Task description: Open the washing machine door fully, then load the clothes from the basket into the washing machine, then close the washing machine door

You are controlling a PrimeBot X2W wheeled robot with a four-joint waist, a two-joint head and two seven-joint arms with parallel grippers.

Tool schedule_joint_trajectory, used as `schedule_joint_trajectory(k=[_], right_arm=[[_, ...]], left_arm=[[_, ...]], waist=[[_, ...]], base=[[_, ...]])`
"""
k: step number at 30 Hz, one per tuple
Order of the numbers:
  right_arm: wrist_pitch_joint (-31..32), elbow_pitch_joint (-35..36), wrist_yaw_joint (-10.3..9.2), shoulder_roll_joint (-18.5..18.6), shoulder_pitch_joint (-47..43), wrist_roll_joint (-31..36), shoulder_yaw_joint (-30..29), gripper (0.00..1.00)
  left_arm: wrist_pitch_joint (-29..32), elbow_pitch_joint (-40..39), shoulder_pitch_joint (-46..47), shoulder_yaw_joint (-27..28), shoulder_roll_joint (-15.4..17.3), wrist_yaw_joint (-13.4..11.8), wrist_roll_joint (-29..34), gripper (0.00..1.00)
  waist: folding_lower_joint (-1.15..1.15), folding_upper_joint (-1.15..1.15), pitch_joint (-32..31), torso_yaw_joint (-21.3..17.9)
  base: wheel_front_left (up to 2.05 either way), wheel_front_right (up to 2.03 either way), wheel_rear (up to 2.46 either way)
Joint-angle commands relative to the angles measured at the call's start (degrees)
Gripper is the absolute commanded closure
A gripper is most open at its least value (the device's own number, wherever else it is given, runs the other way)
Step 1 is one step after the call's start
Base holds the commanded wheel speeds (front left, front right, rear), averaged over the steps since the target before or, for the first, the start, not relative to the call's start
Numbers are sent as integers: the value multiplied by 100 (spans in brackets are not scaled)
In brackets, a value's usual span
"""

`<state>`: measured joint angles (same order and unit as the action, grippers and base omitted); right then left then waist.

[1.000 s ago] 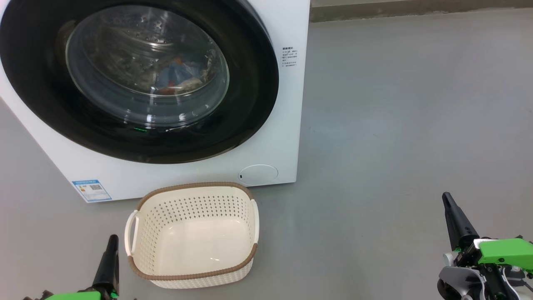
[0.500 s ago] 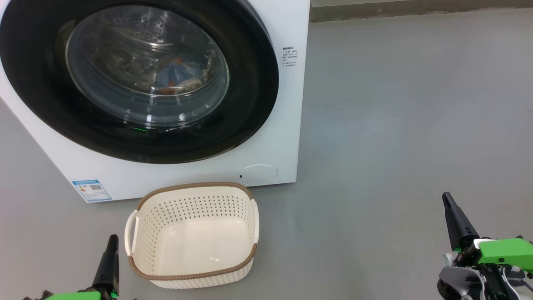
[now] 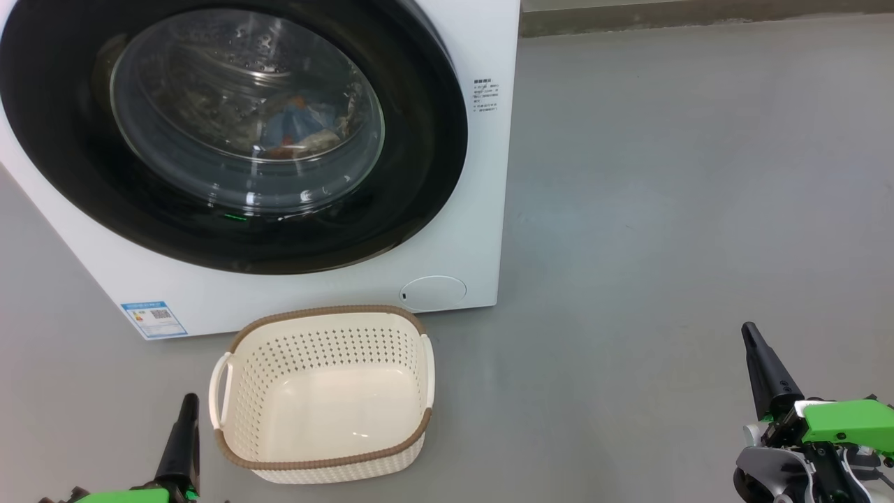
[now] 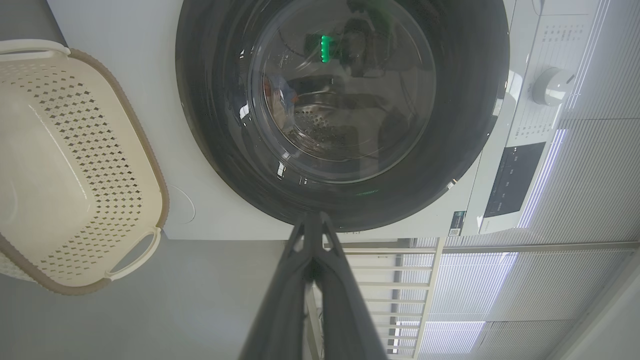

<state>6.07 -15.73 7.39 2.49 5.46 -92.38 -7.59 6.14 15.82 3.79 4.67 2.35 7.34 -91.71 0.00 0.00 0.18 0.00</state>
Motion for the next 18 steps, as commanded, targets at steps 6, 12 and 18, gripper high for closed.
schedule_joint_trajectory(k=[6, 12, 18], right_arm=[[45, 170, 10, 40, 72, 26, 102, 100], [46, 170, 10, 40, 73, 26, 102, 100], [46, 170, 10, 40, 73, 26, 101, 100]], left_arm=[[34, -178, 240, 183, 53, 14, -47, 100], [34, -178, 240, 183, 53, 14, -47, 100], [34, -178, 240, 183, 53, 14, -47, 100]], waist=[[0, 0, 0, 0], [0, 0, 0, 0], [0, 0, 0, 0]], base=[[0, 0, 0], [0, 0, 0], [0, 0, 0]])
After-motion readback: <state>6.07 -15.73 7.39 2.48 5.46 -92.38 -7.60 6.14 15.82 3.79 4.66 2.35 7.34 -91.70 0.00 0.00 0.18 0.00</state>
